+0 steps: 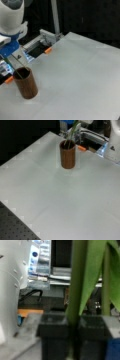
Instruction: Flower insertion into a vase
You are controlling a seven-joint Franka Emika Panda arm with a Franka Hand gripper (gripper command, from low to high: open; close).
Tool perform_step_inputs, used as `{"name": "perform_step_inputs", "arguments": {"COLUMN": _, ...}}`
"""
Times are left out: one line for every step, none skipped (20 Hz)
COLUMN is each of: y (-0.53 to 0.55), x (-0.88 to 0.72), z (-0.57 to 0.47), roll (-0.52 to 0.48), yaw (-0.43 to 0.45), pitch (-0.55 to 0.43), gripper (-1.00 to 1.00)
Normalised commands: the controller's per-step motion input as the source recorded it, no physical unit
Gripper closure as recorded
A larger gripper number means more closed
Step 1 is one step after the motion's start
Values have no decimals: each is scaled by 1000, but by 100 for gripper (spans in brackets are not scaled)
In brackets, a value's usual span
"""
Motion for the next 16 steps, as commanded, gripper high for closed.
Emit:
{"name": "perform_step_inputs", "arguments": {"y": -237, "x": 91, "z": 108, "roll": -103, "yaw": -154, "pitch": 347, "gripper": 100}}
{"name": "perform_step_inputs", "arguments": {"y": -231, "x": 90, "z": 110, "roll": -100, "yaw": -141, "pitch": 340, "gripper": 100}}
{"name": "perform_step_inputs", "arguments": {"y": -213, "x": 98, "z": 112, "roll": -114, "yaw": -138, "pitch": 372, "gripper": 100}}
{"name": "perform_step_inputs", "arguments": {"y": -196, "x": 110, "z": 112, "roll": -112, "yaw": -130, "pitch": 365, "gripper": 100}}
{"name": "perform_step_inputs", "arguments": {"y": -169, "x": 129, "z": 96, "roll": -153, "yaw": -137, "pitch": 406, "gripper": 100}}
{"name": "perform_step_inputs", "arguments": {"y": -139, "x": 152, "z": 73, "roll": -186, "yaw": -133, "pitch": 429, "gripper": 100}}
{"name": "perform_step_inputs", "arguments": {"y": -121, "x": 174, "z": 56, "roll": -190, "yaw": -129, "pitch": 418, "gripper": 100}}
{"name": "perform_step_inputs", "arguments": {"y": -106, "x": 201, "z": 38, "roll": -225, "yaw": -106, "pitch": 447, "gripper": 100}}
{"name": "perform_step_inputs", "arguments": {"y": -96, "x": 232, "z": 22, "roll": -217, "yaw": -88, "pitch": 438, "gripper": 100}}
{"name": "perform_step_inputs", "arguments": {"y": -92, "x": 260, "z": 11, "roll": -205, "yaw": -74, "pitch": 431, "gripper": 100}}
{"name": "perform_step_inputs", "arguments": {"y": -89, "x": 291, "z": 4, "roll": -185, "yaw": -56, "pitch": 419, "gripper": 100}}
{"name": "perform_step_inputs", "arguments": {"y": -87, "x": 316, "z": -1, "roll": -175, "yaw": -36, "pitch": 413, "gripper": 100}}
{"name": "perform_step_inputs", "arguments": {"y": -87, "x": 342, "z": -6, "roll": -169, "yaw": -20, "pitch": 411, "gripper": 100}}
{"name": "perform_step_inputs", "arguments": {"y": -83, "x": 360, "z": -14, "roll": -165, "yaw": -13, "pitch": 408, "gripper": 100}}
{"name": "perform_step_inputs", "arguments": {"y": -79, "x": 378, "z": -26, "roll": -150, "yaw": -16, "pitch": 399, "gripper": 100}}
{"name": "perform_step_inputs", "arguments": {"y": -75, "x": 391, "z": -42, "roll": -131, "yaw": -29, "pitch": 378, "gripper": 100}}
